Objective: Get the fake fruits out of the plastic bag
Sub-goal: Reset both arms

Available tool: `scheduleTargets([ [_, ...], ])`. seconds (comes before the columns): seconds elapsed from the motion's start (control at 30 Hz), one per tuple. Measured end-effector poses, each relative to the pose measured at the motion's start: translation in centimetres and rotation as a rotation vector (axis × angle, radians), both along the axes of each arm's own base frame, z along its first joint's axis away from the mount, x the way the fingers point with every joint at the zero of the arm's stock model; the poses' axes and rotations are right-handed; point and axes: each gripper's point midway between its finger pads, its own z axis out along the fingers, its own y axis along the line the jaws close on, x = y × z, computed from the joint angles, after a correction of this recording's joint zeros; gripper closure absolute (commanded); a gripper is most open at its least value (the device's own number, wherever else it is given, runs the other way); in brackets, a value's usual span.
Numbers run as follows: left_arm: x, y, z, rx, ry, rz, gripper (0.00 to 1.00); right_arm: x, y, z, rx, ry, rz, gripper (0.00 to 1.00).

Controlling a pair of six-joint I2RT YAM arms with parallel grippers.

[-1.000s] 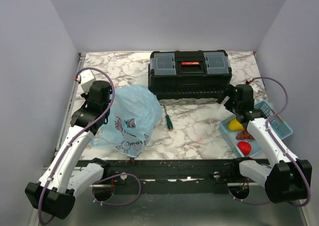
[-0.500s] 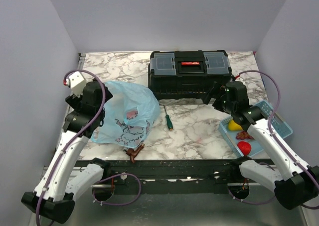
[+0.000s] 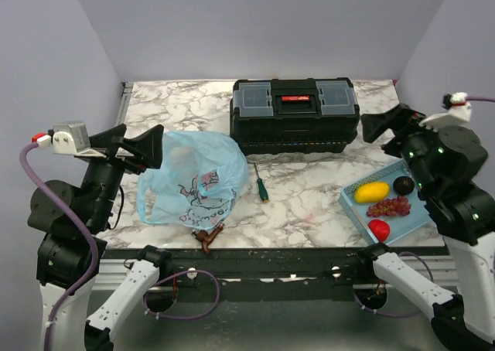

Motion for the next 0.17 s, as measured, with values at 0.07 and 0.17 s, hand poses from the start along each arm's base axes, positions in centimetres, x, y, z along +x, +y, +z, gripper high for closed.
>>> scheduleTargets([
  [0.07, -1.1, -0.8, 1.7, 0.009, -0.051, -0.061, 0.03, -1.3, -1.3, 1.7, 0.011, -0.053, -0.045, 0.0],
  [0.17, -2.1, -1.6, 2.9, 0.022, -0.089, -0.122, 0.03, -3.6, -3.6, 3.2, 0.027, -0.117, -0.123, 0.0],
])
